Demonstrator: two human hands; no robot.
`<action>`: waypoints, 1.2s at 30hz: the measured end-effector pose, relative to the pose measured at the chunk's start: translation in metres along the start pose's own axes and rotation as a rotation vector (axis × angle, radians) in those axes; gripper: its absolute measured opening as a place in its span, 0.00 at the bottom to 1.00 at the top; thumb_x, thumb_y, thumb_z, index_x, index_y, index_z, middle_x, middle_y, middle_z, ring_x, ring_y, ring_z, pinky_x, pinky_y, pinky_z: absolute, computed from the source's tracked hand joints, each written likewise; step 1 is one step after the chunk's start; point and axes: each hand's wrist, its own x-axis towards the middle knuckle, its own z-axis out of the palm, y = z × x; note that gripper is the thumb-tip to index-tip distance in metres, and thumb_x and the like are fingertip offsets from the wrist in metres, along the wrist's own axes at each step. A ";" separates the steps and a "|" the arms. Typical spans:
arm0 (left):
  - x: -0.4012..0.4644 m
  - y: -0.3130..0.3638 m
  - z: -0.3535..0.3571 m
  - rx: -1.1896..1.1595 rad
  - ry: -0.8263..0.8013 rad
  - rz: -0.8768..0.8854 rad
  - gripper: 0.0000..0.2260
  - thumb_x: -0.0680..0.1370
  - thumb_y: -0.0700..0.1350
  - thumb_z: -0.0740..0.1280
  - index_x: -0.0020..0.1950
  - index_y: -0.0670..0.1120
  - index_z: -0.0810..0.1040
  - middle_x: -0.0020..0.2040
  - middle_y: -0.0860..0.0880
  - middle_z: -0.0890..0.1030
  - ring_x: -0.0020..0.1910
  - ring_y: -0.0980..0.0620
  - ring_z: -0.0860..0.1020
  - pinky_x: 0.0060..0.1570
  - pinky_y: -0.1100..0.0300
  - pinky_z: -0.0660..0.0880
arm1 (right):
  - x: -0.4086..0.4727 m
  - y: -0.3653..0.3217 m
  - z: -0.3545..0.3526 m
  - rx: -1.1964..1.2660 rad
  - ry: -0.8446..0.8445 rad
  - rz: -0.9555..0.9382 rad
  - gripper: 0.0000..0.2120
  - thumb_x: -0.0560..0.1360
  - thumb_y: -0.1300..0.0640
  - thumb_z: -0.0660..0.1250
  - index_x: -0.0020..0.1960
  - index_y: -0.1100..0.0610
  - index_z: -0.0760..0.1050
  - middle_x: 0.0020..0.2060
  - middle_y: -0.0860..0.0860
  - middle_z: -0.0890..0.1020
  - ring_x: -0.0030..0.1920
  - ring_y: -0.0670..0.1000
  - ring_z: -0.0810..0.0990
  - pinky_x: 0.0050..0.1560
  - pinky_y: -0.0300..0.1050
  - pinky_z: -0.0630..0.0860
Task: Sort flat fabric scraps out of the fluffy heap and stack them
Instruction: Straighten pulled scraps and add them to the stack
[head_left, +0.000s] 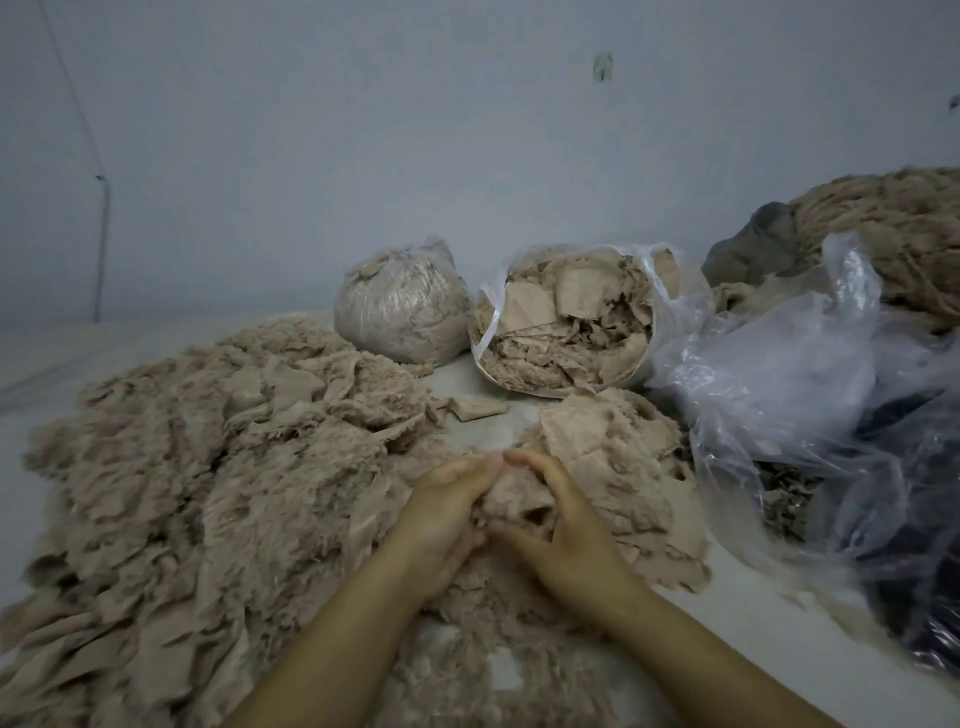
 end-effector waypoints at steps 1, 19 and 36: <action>0.001 0.001 0.002 -0.039 -0.033 -0.005 0.16 0.74 0.50 0.65 0.53 0.39 0.79 0.49 0.39 0.83 0.47 0.45 0.83 0.41 0.55 0.81 | 0.002 0.001 -0.003 0.064 0.089 0.037 0.20 0.71 0.58 0.74 0.57 0.43 0.72 0.51 0.41 0.80 0.47 0.38 0.81 0.46 0.32 0.76; 0.013 -0.054 -0.005 1.324 -0.215 0.251 0.13 0.76 0.44 0.68 0.60 0.51 0.78 0.49 0.56 0.73 0.49 0.59 0.73 0.47 0.76 0.65 | 0.025 0.041 -0.062 -0.613 0.171 -0.148 0.09 0.76 0.64 0.64 0.50 0.54 0.81 0.48 0.46 0.81 0.54 0.46 0.76 0.61 0.40 0.68; -0.011 -0.025 -0.048 1.117 -0.307 0.051 0.14 0.76 0.42 0.68 0.42 0.64 0.79 0.44 0.48 0.82 0.40 0.58 0.76 0.41 0.66 0.72 | 0.031 0.049 -0.060 -0.261 0.375 0.004 0.09 0.78 0.56 0.64 0.40 0.49 0.79 0.33 0.43 0.80 0.35 0.41 0.77 0.38 0.33 0.72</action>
